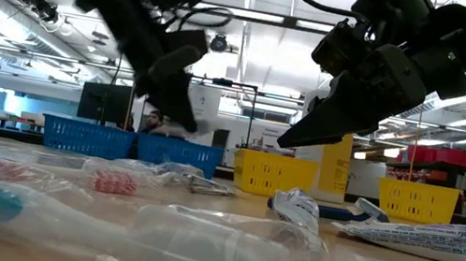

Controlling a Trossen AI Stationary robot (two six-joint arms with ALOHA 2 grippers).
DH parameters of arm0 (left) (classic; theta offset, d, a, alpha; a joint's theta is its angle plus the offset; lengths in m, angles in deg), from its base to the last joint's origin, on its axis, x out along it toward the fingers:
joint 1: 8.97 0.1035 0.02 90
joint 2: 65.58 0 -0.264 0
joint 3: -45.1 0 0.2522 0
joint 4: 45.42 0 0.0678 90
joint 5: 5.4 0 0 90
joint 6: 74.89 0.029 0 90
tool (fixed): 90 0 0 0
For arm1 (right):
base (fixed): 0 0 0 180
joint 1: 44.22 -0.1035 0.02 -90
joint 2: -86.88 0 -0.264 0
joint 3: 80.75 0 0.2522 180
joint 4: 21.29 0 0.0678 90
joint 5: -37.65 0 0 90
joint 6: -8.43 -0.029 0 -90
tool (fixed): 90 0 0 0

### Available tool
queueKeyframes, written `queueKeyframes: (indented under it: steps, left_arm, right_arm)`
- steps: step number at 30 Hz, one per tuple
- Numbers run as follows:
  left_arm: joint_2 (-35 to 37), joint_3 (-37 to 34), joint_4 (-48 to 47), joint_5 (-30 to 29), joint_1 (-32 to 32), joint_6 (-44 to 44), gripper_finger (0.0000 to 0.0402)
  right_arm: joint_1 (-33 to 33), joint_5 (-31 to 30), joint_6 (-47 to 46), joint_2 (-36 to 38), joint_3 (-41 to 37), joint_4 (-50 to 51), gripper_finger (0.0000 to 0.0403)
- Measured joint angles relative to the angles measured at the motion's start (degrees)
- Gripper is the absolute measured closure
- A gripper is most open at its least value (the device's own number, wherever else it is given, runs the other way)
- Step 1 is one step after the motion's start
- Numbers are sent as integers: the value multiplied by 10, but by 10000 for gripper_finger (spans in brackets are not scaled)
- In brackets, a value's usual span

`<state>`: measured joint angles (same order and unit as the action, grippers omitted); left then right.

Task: Pick & Place Travel size toiletries
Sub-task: Put the white toothpaste into the right blue bin

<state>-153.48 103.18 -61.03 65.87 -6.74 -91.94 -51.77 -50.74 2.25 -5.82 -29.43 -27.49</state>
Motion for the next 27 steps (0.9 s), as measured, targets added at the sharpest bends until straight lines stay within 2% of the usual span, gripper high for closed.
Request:
queueKeyframes:
  steps: [5,8,12,17,22,27]
  left_arm:
    - [0,101,-137,-49,56,38,295]
    - [0,132,-164,-55,98,77,295]
    - [0,143,-162,7,156,133,295]
    - [-33,143,-169,98,214,146,295]
    - [-91,143,-166,88,236,188,295]
    - [-127,143,-162,81,246,189,294]
  right_arm:
    - [0,0,0,0,0,0,221]
    - [0,0,0,0,0,0,225]
    - [0,0,0,0,0,0,228]
    - [0,0,0,0,0,0,227]
    - [0,0,0,0,0,1,218]
    - [0,0,0,0,0,0,211]
